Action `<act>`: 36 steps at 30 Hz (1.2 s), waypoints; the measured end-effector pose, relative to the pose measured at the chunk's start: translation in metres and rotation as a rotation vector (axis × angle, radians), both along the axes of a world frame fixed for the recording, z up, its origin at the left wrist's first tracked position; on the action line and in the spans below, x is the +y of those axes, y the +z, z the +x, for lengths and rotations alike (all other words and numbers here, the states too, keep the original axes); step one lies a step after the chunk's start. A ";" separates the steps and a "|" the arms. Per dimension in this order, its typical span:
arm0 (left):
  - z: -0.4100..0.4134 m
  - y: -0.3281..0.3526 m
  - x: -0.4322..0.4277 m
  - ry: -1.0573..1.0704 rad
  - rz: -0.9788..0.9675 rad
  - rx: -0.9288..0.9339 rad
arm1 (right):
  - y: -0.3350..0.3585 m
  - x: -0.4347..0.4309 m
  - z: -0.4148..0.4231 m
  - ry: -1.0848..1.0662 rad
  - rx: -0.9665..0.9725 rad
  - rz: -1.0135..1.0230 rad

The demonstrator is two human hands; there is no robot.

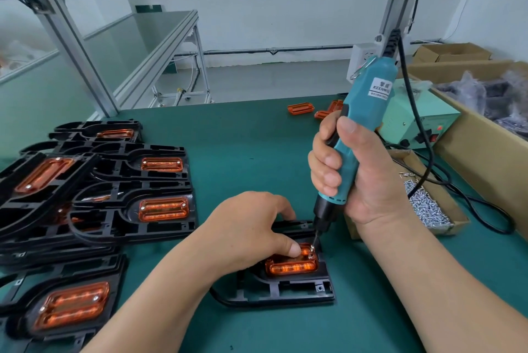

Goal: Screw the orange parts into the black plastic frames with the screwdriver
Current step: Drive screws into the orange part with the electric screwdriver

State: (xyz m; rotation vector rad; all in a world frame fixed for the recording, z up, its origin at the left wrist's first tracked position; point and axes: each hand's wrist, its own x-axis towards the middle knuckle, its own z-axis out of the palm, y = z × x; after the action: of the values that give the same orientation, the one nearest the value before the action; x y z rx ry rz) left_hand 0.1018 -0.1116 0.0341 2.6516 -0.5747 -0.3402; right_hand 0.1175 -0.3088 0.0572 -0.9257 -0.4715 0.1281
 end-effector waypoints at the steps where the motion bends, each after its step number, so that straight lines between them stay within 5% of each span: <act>1: 0.000 0.000 0.000 0.000 0.000 -0.001 | 0.000 0.001 0.000 0.001 0.001 -0.017; 23: -0.012 0.009 -0.006 0.068 -0.059 0.051 | 0.004 0.022 -0.018 0.135 -0.314 -0.337; 36: -0.011 0.007 -0.006 0.067 -0.077 0.046 | 0.004 0.024 -0.020 0.102 -0.292 -0.363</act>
State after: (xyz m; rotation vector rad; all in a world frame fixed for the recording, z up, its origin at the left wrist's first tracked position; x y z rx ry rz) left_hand 0.0912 -0.1173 0.0406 2.5756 -0.4736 -0.3507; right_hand 0.0978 -0.2845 0.0608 -1.2846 -0.7836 0.1756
